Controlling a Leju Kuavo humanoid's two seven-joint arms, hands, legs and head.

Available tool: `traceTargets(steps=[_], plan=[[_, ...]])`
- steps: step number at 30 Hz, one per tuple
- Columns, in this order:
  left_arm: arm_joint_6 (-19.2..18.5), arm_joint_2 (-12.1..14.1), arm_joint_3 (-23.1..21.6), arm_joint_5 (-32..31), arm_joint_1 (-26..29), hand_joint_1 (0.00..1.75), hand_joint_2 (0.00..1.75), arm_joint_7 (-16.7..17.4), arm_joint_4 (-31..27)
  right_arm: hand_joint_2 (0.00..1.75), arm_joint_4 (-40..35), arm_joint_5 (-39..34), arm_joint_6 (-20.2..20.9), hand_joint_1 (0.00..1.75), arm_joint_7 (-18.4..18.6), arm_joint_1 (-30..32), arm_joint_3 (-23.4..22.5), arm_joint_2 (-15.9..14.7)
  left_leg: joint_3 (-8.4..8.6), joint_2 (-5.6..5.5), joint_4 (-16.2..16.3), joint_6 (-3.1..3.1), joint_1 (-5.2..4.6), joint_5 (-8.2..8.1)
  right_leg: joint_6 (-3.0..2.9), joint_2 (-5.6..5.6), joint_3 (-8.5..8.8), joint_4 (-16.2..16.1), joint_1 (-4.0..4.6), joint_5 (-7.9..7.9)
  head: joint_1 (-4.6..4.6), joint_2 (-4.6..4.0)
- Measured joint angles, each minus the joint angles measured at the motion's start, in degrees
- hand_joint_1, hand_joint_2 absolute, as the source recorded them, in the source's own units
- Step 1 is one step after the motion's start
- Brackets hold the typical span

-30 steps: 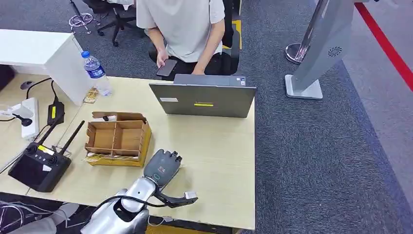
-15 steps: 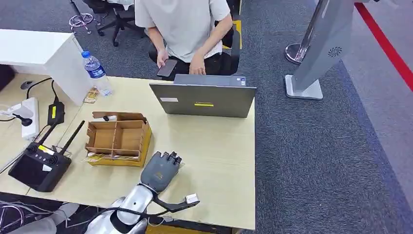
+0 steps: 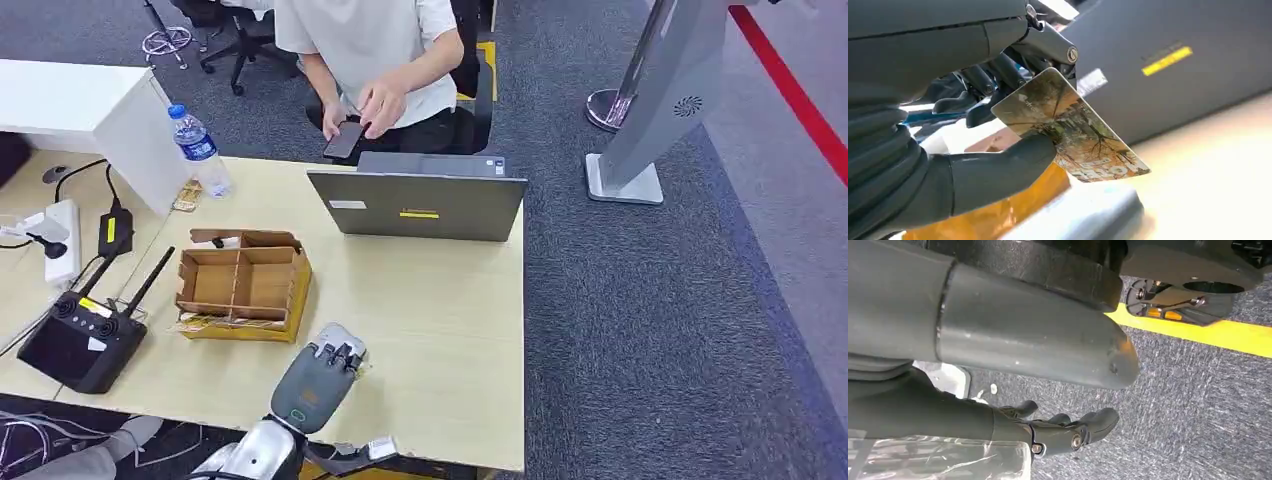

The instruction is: Pass the card to the sensor for recognition and then transmit it.

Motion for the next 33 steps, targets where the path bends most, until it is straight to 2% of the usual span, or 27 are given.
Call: traceTargets(steps=[6, 15, 25, 33], plan=[[0.13, 1.2, 0.02, 0.0, 3.05, 1.75, 1.75, 0.94, -1.03, 0.0, 0.0, 0.0, -0.33, 0.0, -0.07, 0.02, -0.31, 0.0, -0.01, -0.05, 0.0, 0.02, -0.02, -0.01, 0.04, -0.05, 0.02, -0.01, -0.01, -0.03, 0.02, 0.0], [-2.21, 0.59, 0.15, 0.52, 3.06, 1.75, 1.75, 0.04, 1.07, 0.0, 0.0, 0.22, -0.37, 0.0, 0.22, 0.02, -0.33, 0.0, 0.01, -0.07, 0.01, 0.02, -0.02, -0.01, 0.04, -0.04, 0.02, -0.01, -0.02, -0.02, 0.0, 0.0], [-0.31, -1.77, 3.63, 0.33, 1.3, 1.75, 1.75, 0.13, 2.91, 0.0, 0.0, 1.11, -0.11, 0.0, 0.52, 0.02, -0.33, 0.02, 0.01, -0.06, 0.01, 0.02, -0.02, -0.01, 0.04, -0.04, 0.02, 0.0, -0.02, -0.02, 0.0, 0.0], [1.66, -2.17, 7.0, 0.26, 2.04, 1.75, 1.75, -0.15, 0.24, 0.0, 0.0, 1.14, -0.11, 0.0, 0.44, 0.02, -0.33, 0.0, -0.01, -0.07, 0.01, 0.02, -0.02, -0.01, 0.04, -0.04, 0.02, 0.0, -0.02, -0.02, 0.0, 0.0]])
